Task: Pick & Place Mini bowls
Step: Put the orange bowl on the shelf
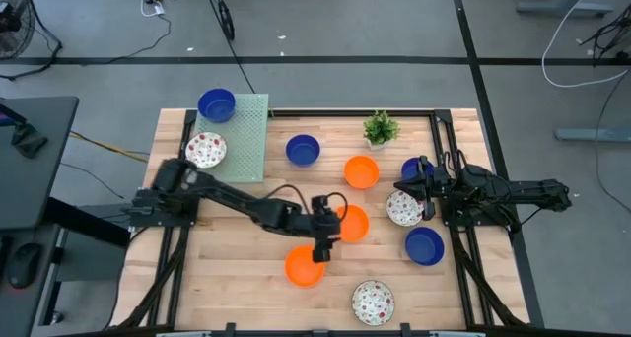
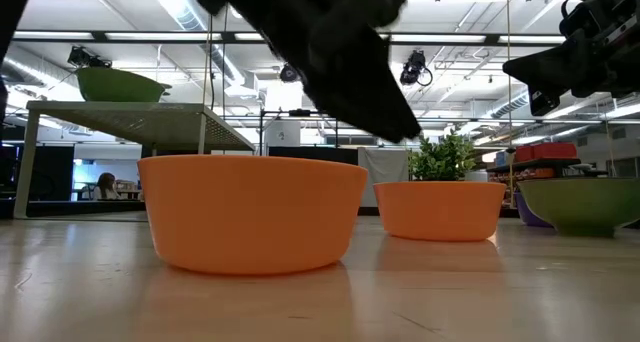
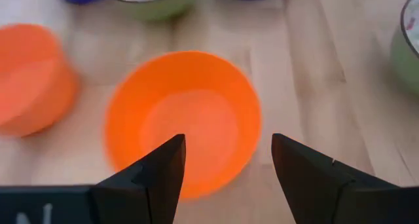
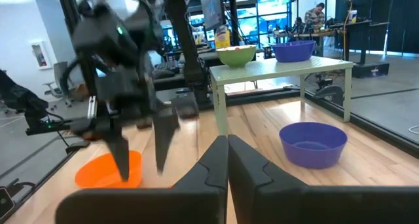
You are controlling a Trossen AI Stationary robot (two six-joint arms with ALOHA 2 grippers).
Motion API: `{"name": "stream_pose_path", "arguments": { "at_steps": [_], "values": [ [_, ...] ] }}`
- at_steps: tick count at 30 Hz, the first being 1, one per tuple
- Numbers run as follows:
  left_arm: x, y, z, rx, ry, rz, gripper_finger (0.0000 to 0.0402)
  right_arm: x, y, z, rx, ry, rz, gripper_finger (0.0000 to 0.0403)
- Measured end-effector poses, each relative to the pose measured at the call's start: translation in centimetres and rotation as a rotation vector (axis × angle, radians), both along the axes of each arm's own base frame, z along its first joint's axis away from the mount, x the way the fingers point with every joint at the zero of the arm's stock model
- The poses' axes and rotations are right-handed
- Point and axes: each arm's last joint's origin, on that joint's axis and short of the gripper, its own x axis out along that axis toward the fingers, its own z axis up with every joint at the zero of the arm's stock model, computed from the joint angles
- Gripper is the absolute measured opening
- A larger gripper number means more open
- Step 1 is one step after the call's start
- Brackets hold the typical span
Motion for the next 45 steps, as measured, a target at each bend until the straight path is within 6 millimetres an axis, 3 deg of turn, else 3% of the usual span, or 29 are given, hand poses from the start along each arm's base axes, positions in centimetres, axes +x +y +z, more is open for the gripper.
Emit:
{"name": "stream_pose_path", "arguments": {
  "at_steps": [6,12,25,33,35,41,45],
  "values": [
    [1.2,0.9,-3.0,-0.062,0.028,-0.055,0.0231,0.0,0.0,0.0,0.000,0.000,0.000,0.0011],
    [1.5,1.3,-3.1,-0.087,0.027,-0.071,0.0212,0.0,0.0,0.0,0.000,0.000,0.000,0.0011],
    [1.6,1.2,-3.7,-0.083,0.037,-0.068,0.0112,0.0,0.0,0.0,0.000,0.000,0.000,0.0011],
    [1.6,1.1,-3.7,-0.084,0.028,-0.070,0.0014,0.0,0.0,0.0,0.000,0.001,0.000,0.0011],
    [1.6,1.0,-3.7,-0.085,0.028,-0.072,0.0010,0.0,0.0,0.0,0.000,0.000,0.000,0.0011],
    [2.1,0.6,-2.0,-0.072,0.015,-0.072,0.0006,0.0,0.0,0.0,0.000,0.000,0.000,0.0011],
    [1.8,0.8,1.0,-0.015,0.072,-0.025,0.0006,0.0,0.0,0.0,0.000,0.000,0.000,0.0011]
  ]
}}
